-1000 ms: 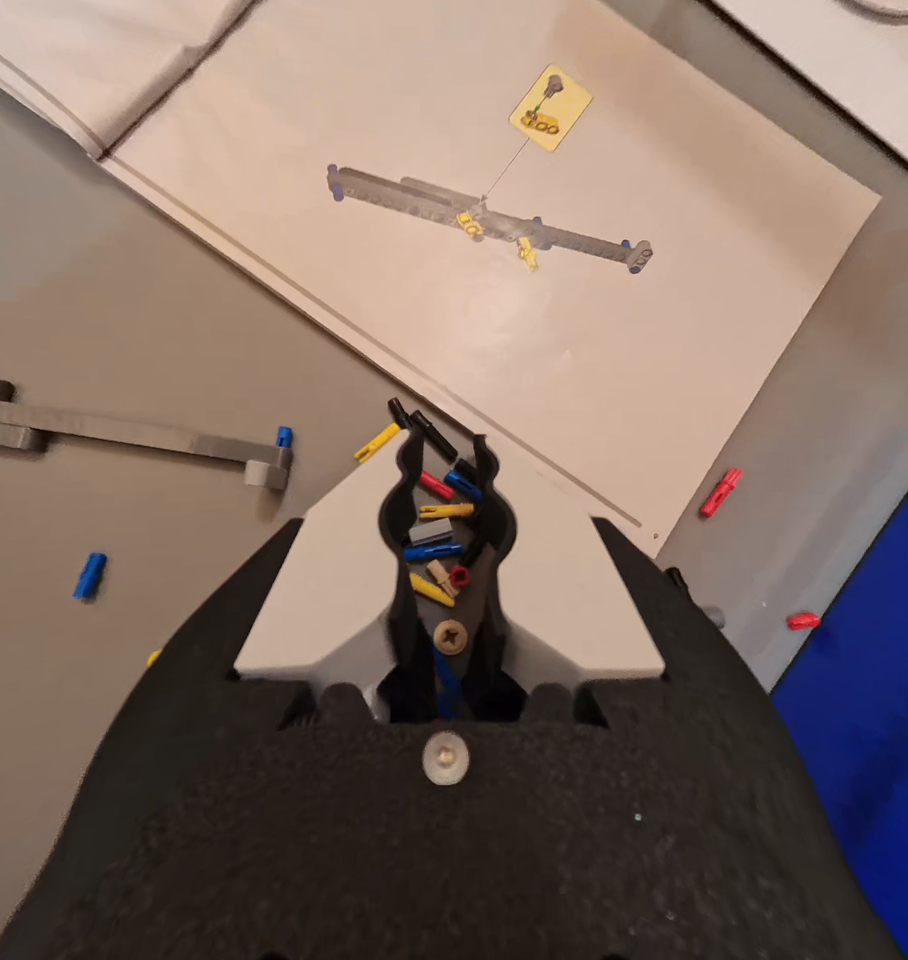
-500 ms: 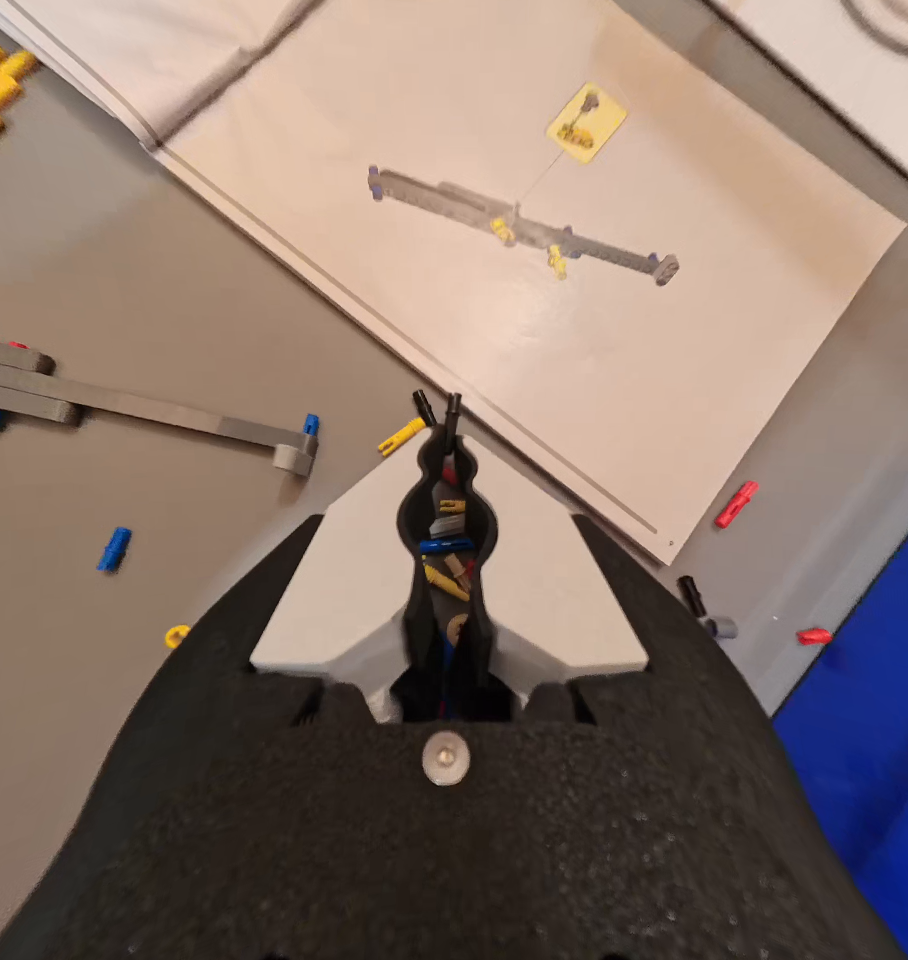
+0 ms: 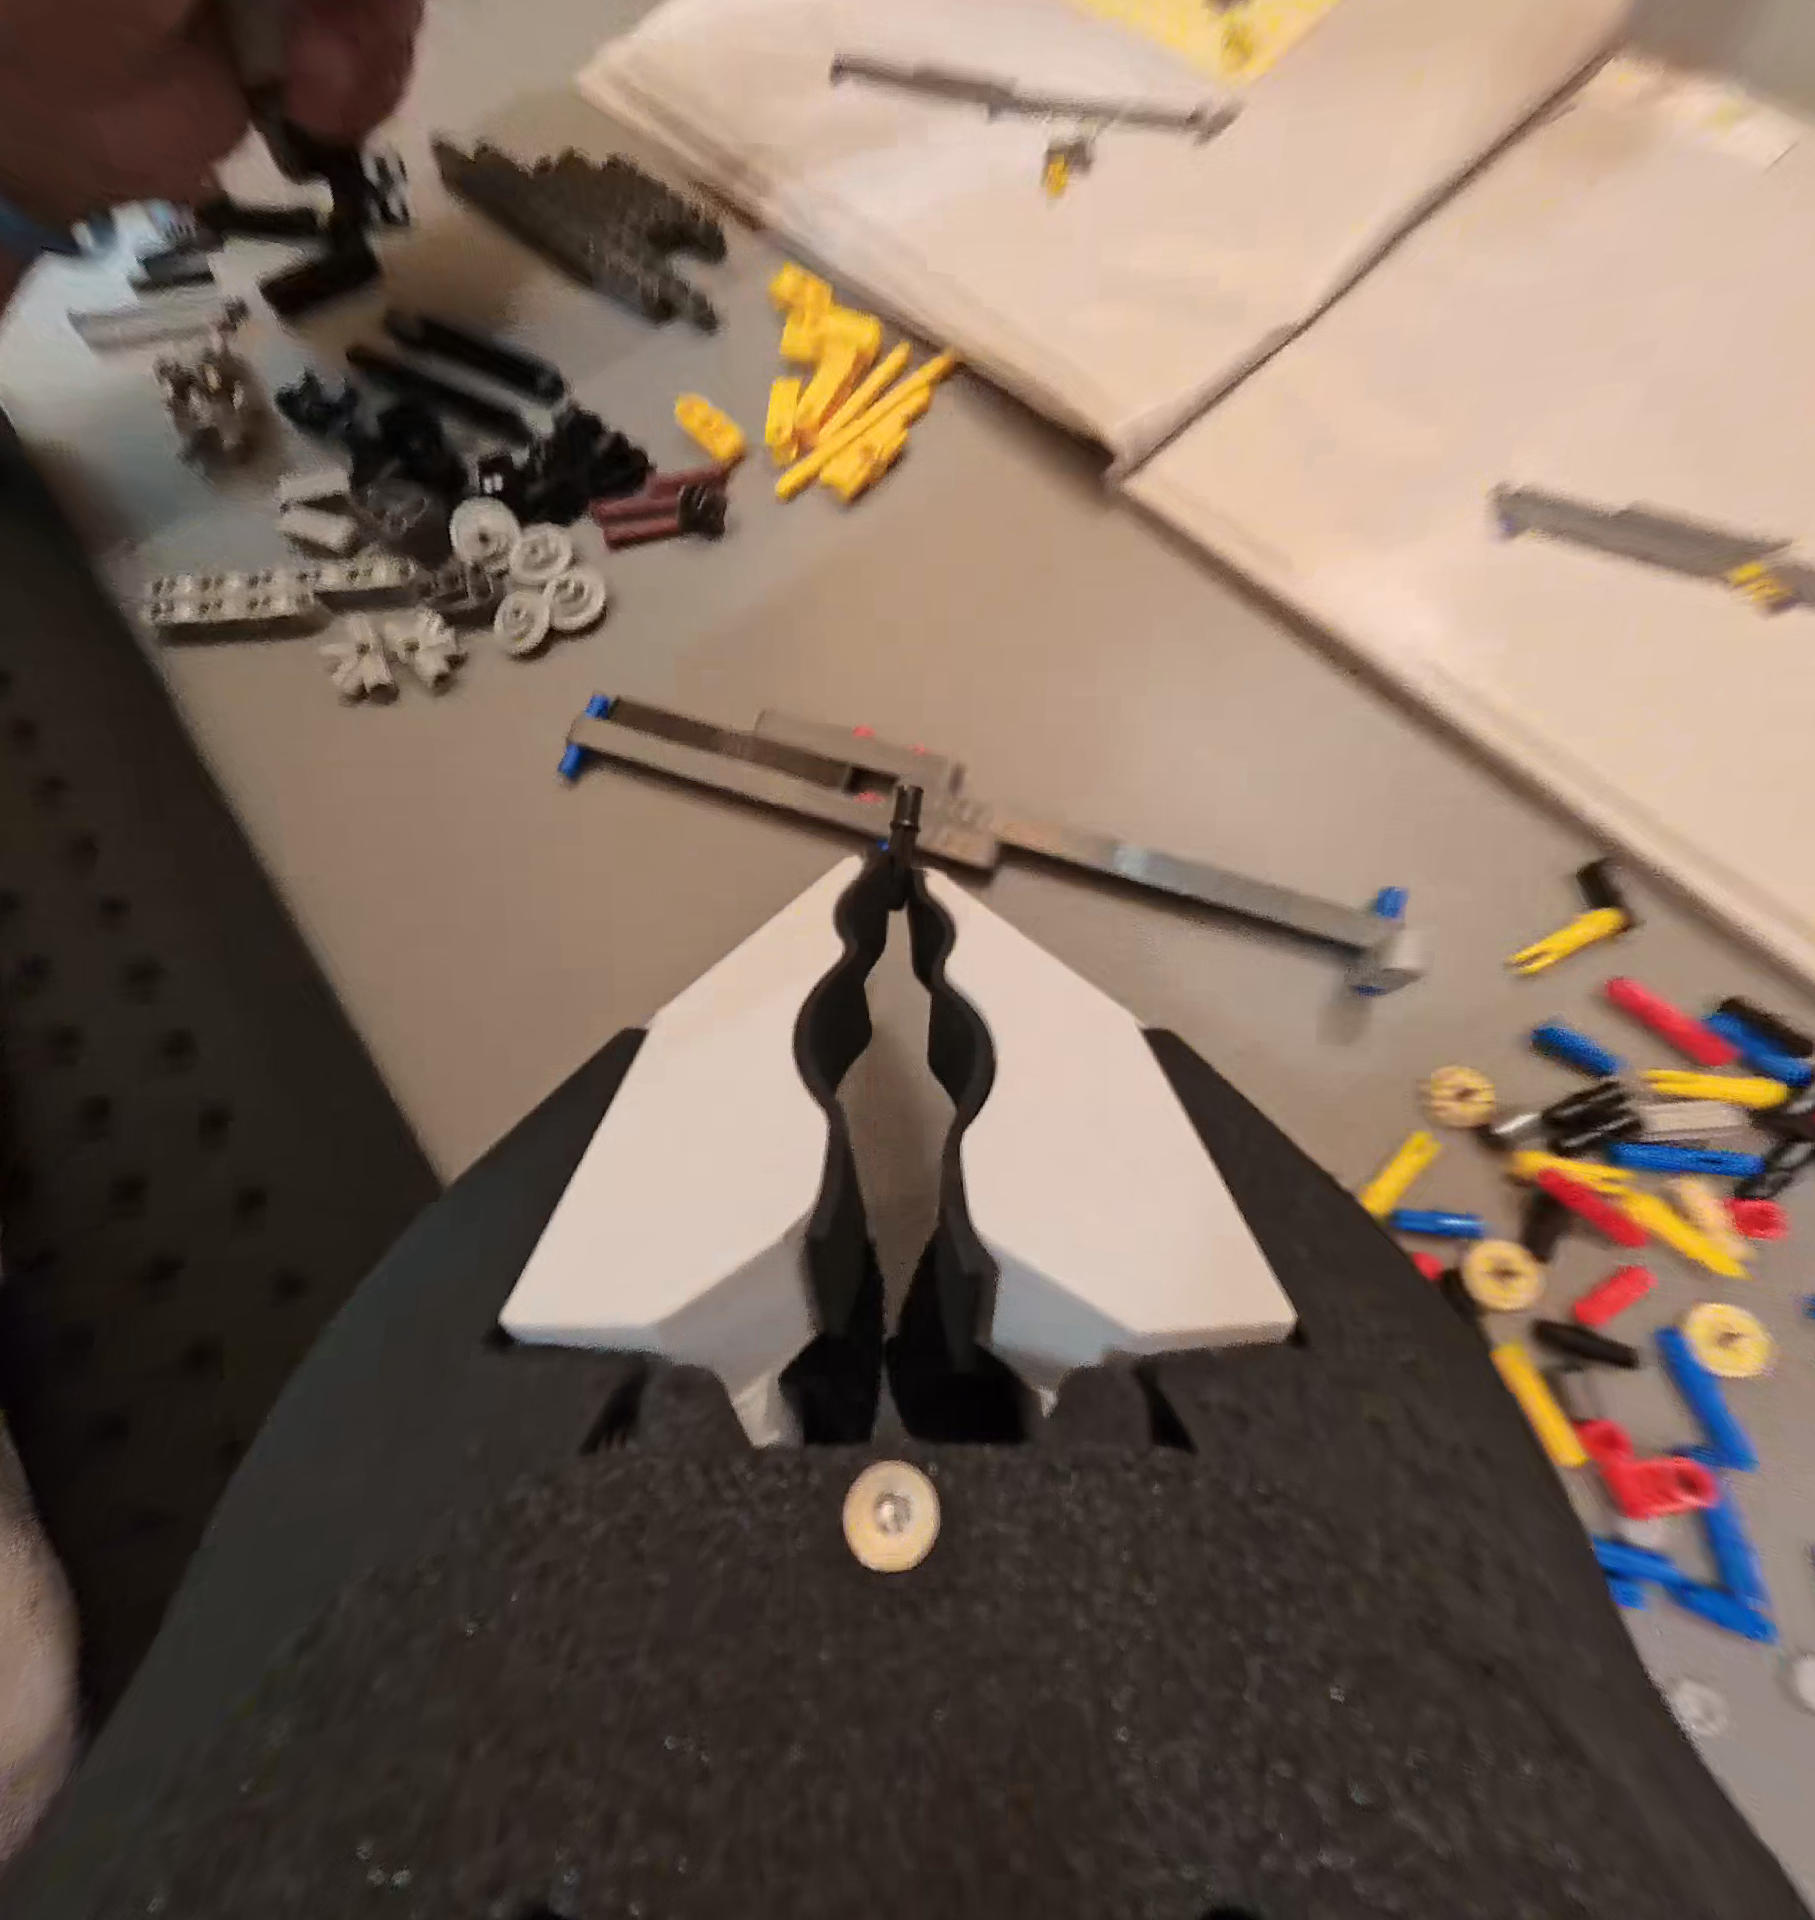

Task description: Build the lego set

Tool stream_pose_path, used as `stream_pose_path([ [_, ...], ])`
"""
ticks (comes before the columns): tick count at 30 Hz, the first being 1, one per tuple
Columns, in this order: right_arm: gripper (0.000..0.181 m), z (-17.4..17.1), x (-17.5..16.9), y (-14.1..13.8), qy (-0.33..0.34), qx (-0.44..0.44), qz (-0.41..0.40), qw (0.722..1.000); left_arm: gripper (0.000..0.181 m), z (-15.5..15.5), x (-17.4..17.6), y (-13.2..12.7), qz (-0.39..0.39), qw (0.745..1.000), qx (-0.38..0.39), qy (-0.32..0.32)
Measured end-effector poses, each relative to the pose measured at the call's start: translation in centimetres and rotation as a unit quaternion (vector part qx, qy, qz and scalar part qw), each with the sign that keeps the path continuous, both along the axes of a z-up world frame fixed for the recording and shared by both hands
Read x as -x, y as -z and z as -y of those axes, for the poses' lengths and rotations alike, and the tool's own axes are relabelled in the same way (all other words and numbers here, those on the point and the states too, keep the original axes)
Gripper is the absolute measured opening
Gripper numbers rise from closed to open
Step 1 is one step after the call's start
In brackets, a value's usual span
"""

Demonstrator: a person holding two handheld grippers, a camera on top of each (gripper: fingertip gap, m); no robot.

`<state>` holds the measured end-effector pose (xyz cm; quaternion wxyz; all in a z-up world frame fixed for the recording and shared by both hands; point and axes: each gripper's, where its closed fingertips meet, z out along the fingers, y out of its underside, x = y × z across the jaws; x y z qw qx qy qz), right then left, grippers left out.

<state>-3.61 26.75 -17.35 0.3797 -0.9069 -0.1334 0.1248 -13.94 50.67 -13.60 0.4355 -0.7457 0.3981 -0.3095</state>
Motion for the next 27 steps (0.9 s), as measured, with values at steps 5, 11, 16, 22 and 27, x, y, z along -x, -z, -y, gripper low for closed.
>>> stream_pose_path([
  [5, 0.003, 1.2, 2.2, 3.1, -0.01, 0.042, 0.053, 0.998, 0.018, 0.3, 0.1, -0.3, -0.01, 1.0, -0.016, 0.003],
  [11, 0.003, 1.2, 2.3, 4.0, -0.003, 0.049, 0.086, 0.995, 0.018, 1.0, -0.3, -0.1, -0.009, 1.0, -0.003, 0.016],
  [16, 0.01, 1.0, 1.6, 3.6, 0.027, 0.042, 0.068, 0.996, 0.018, 1.2, -0.3, -0.3, -0.006, 1.0, -0.005, 0.019],
  [22, 0.012, 1.4, -3.8, 1.7, 0.139, 0.011, 0.048, 0.989, 0.019, 1.3, -0.4, -0.7, 0.001, 1.0, -0.006, 0.02],
  [27, 0.013, 2.2, -4.3, 3.2, 0.124, 0.036, 0.088, 0.988, 0.019, 1.5, -0.5, -0.3, -0.002, 1.0, 0.0, 0.023],
])
